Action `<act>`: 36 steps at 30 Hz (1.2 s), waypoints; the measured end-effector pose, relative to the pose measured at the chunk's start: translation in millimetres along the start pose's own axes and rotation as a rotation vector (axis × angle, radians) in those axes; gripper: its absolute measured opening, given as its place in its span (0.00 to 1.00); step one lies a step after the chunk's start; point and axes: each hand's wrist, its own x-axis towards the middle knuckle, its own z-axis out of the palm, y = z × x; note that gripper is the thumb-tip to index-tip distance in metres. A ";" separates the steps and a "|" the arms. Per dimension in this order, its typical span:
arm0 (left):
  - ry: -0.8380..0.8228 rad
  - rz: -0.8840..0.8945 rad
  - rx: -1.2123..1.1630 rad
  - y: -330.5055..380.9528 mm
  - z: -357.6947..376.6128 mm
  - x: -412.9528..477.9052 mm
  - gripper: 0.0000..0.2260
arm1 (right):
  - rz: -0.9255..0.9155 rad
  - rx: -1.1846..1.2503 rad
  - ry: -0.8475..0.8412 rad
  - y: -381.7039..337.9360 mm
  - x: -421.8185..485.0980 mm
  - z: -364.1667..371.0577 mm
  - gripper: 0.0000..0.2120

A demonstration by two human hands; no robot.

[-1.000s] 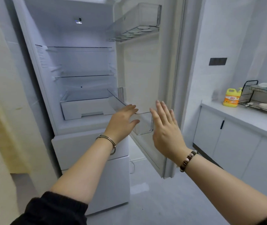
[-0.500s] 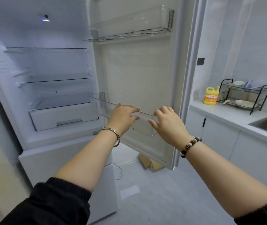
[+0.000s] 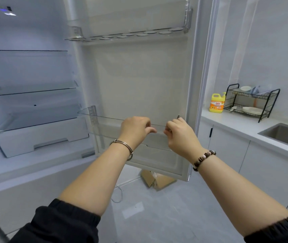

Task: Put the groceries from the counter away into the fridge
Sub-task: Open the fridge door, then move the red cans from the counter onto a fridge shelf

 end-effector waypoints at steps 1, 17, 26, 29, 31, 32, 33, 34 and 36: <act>0.004 0.002 0.007 -1.2 1.9 2.2 0.17 | -0.003 0.001 0.012 2.4 0.6 2.5 0.07; 0.146 0.068 -0.102 -18.3 -0.4 -24.1 0.14 | -0.095 0.023 0.224 -18.1 -18.3 12.6 0.08; 0.031 0.266 -0.197 -28.0 -1.2 -37.8 0.19 | 0.063 -0.028 0.131 -39.7 -26.2 6.9 0.04; -0.103 0.302 -0.117 -24.5 -7.5 -47.9 0.26 | 0.246 0.028 0.160 -57.7 -47.7 7.7 0.18; -0.131 0.336 -0.089 -19.1 -9.2 -57.3 0.29 | 0.336 -0.003 0.160 -67.9 -69.9 4.5 0.23; -0.121 0.362 -0.091 -14.7 -9.8 -63.0 0.29 | 0.373 -0.053 0.137 -70.7 -82.2 0.9 0.23; -0.097 0.393 -0.108 -8.5 -9.9 -69.2 0.30 | 0.415 -0.110 0.111 -72.9 -95.2 -4.8 0.23; -0.065 0.429 -0.138 0.1 -10.0 -76.0 0.30 | 0.460 -0.167 0.098 -74.9 -108.8 -12.7 0.23; -0.017 0.504 -0.228 25.6 -9.4 -90.8 0.29 | 0.544 -0.274 0.110 -77.4 -139.3 -32.4 0.24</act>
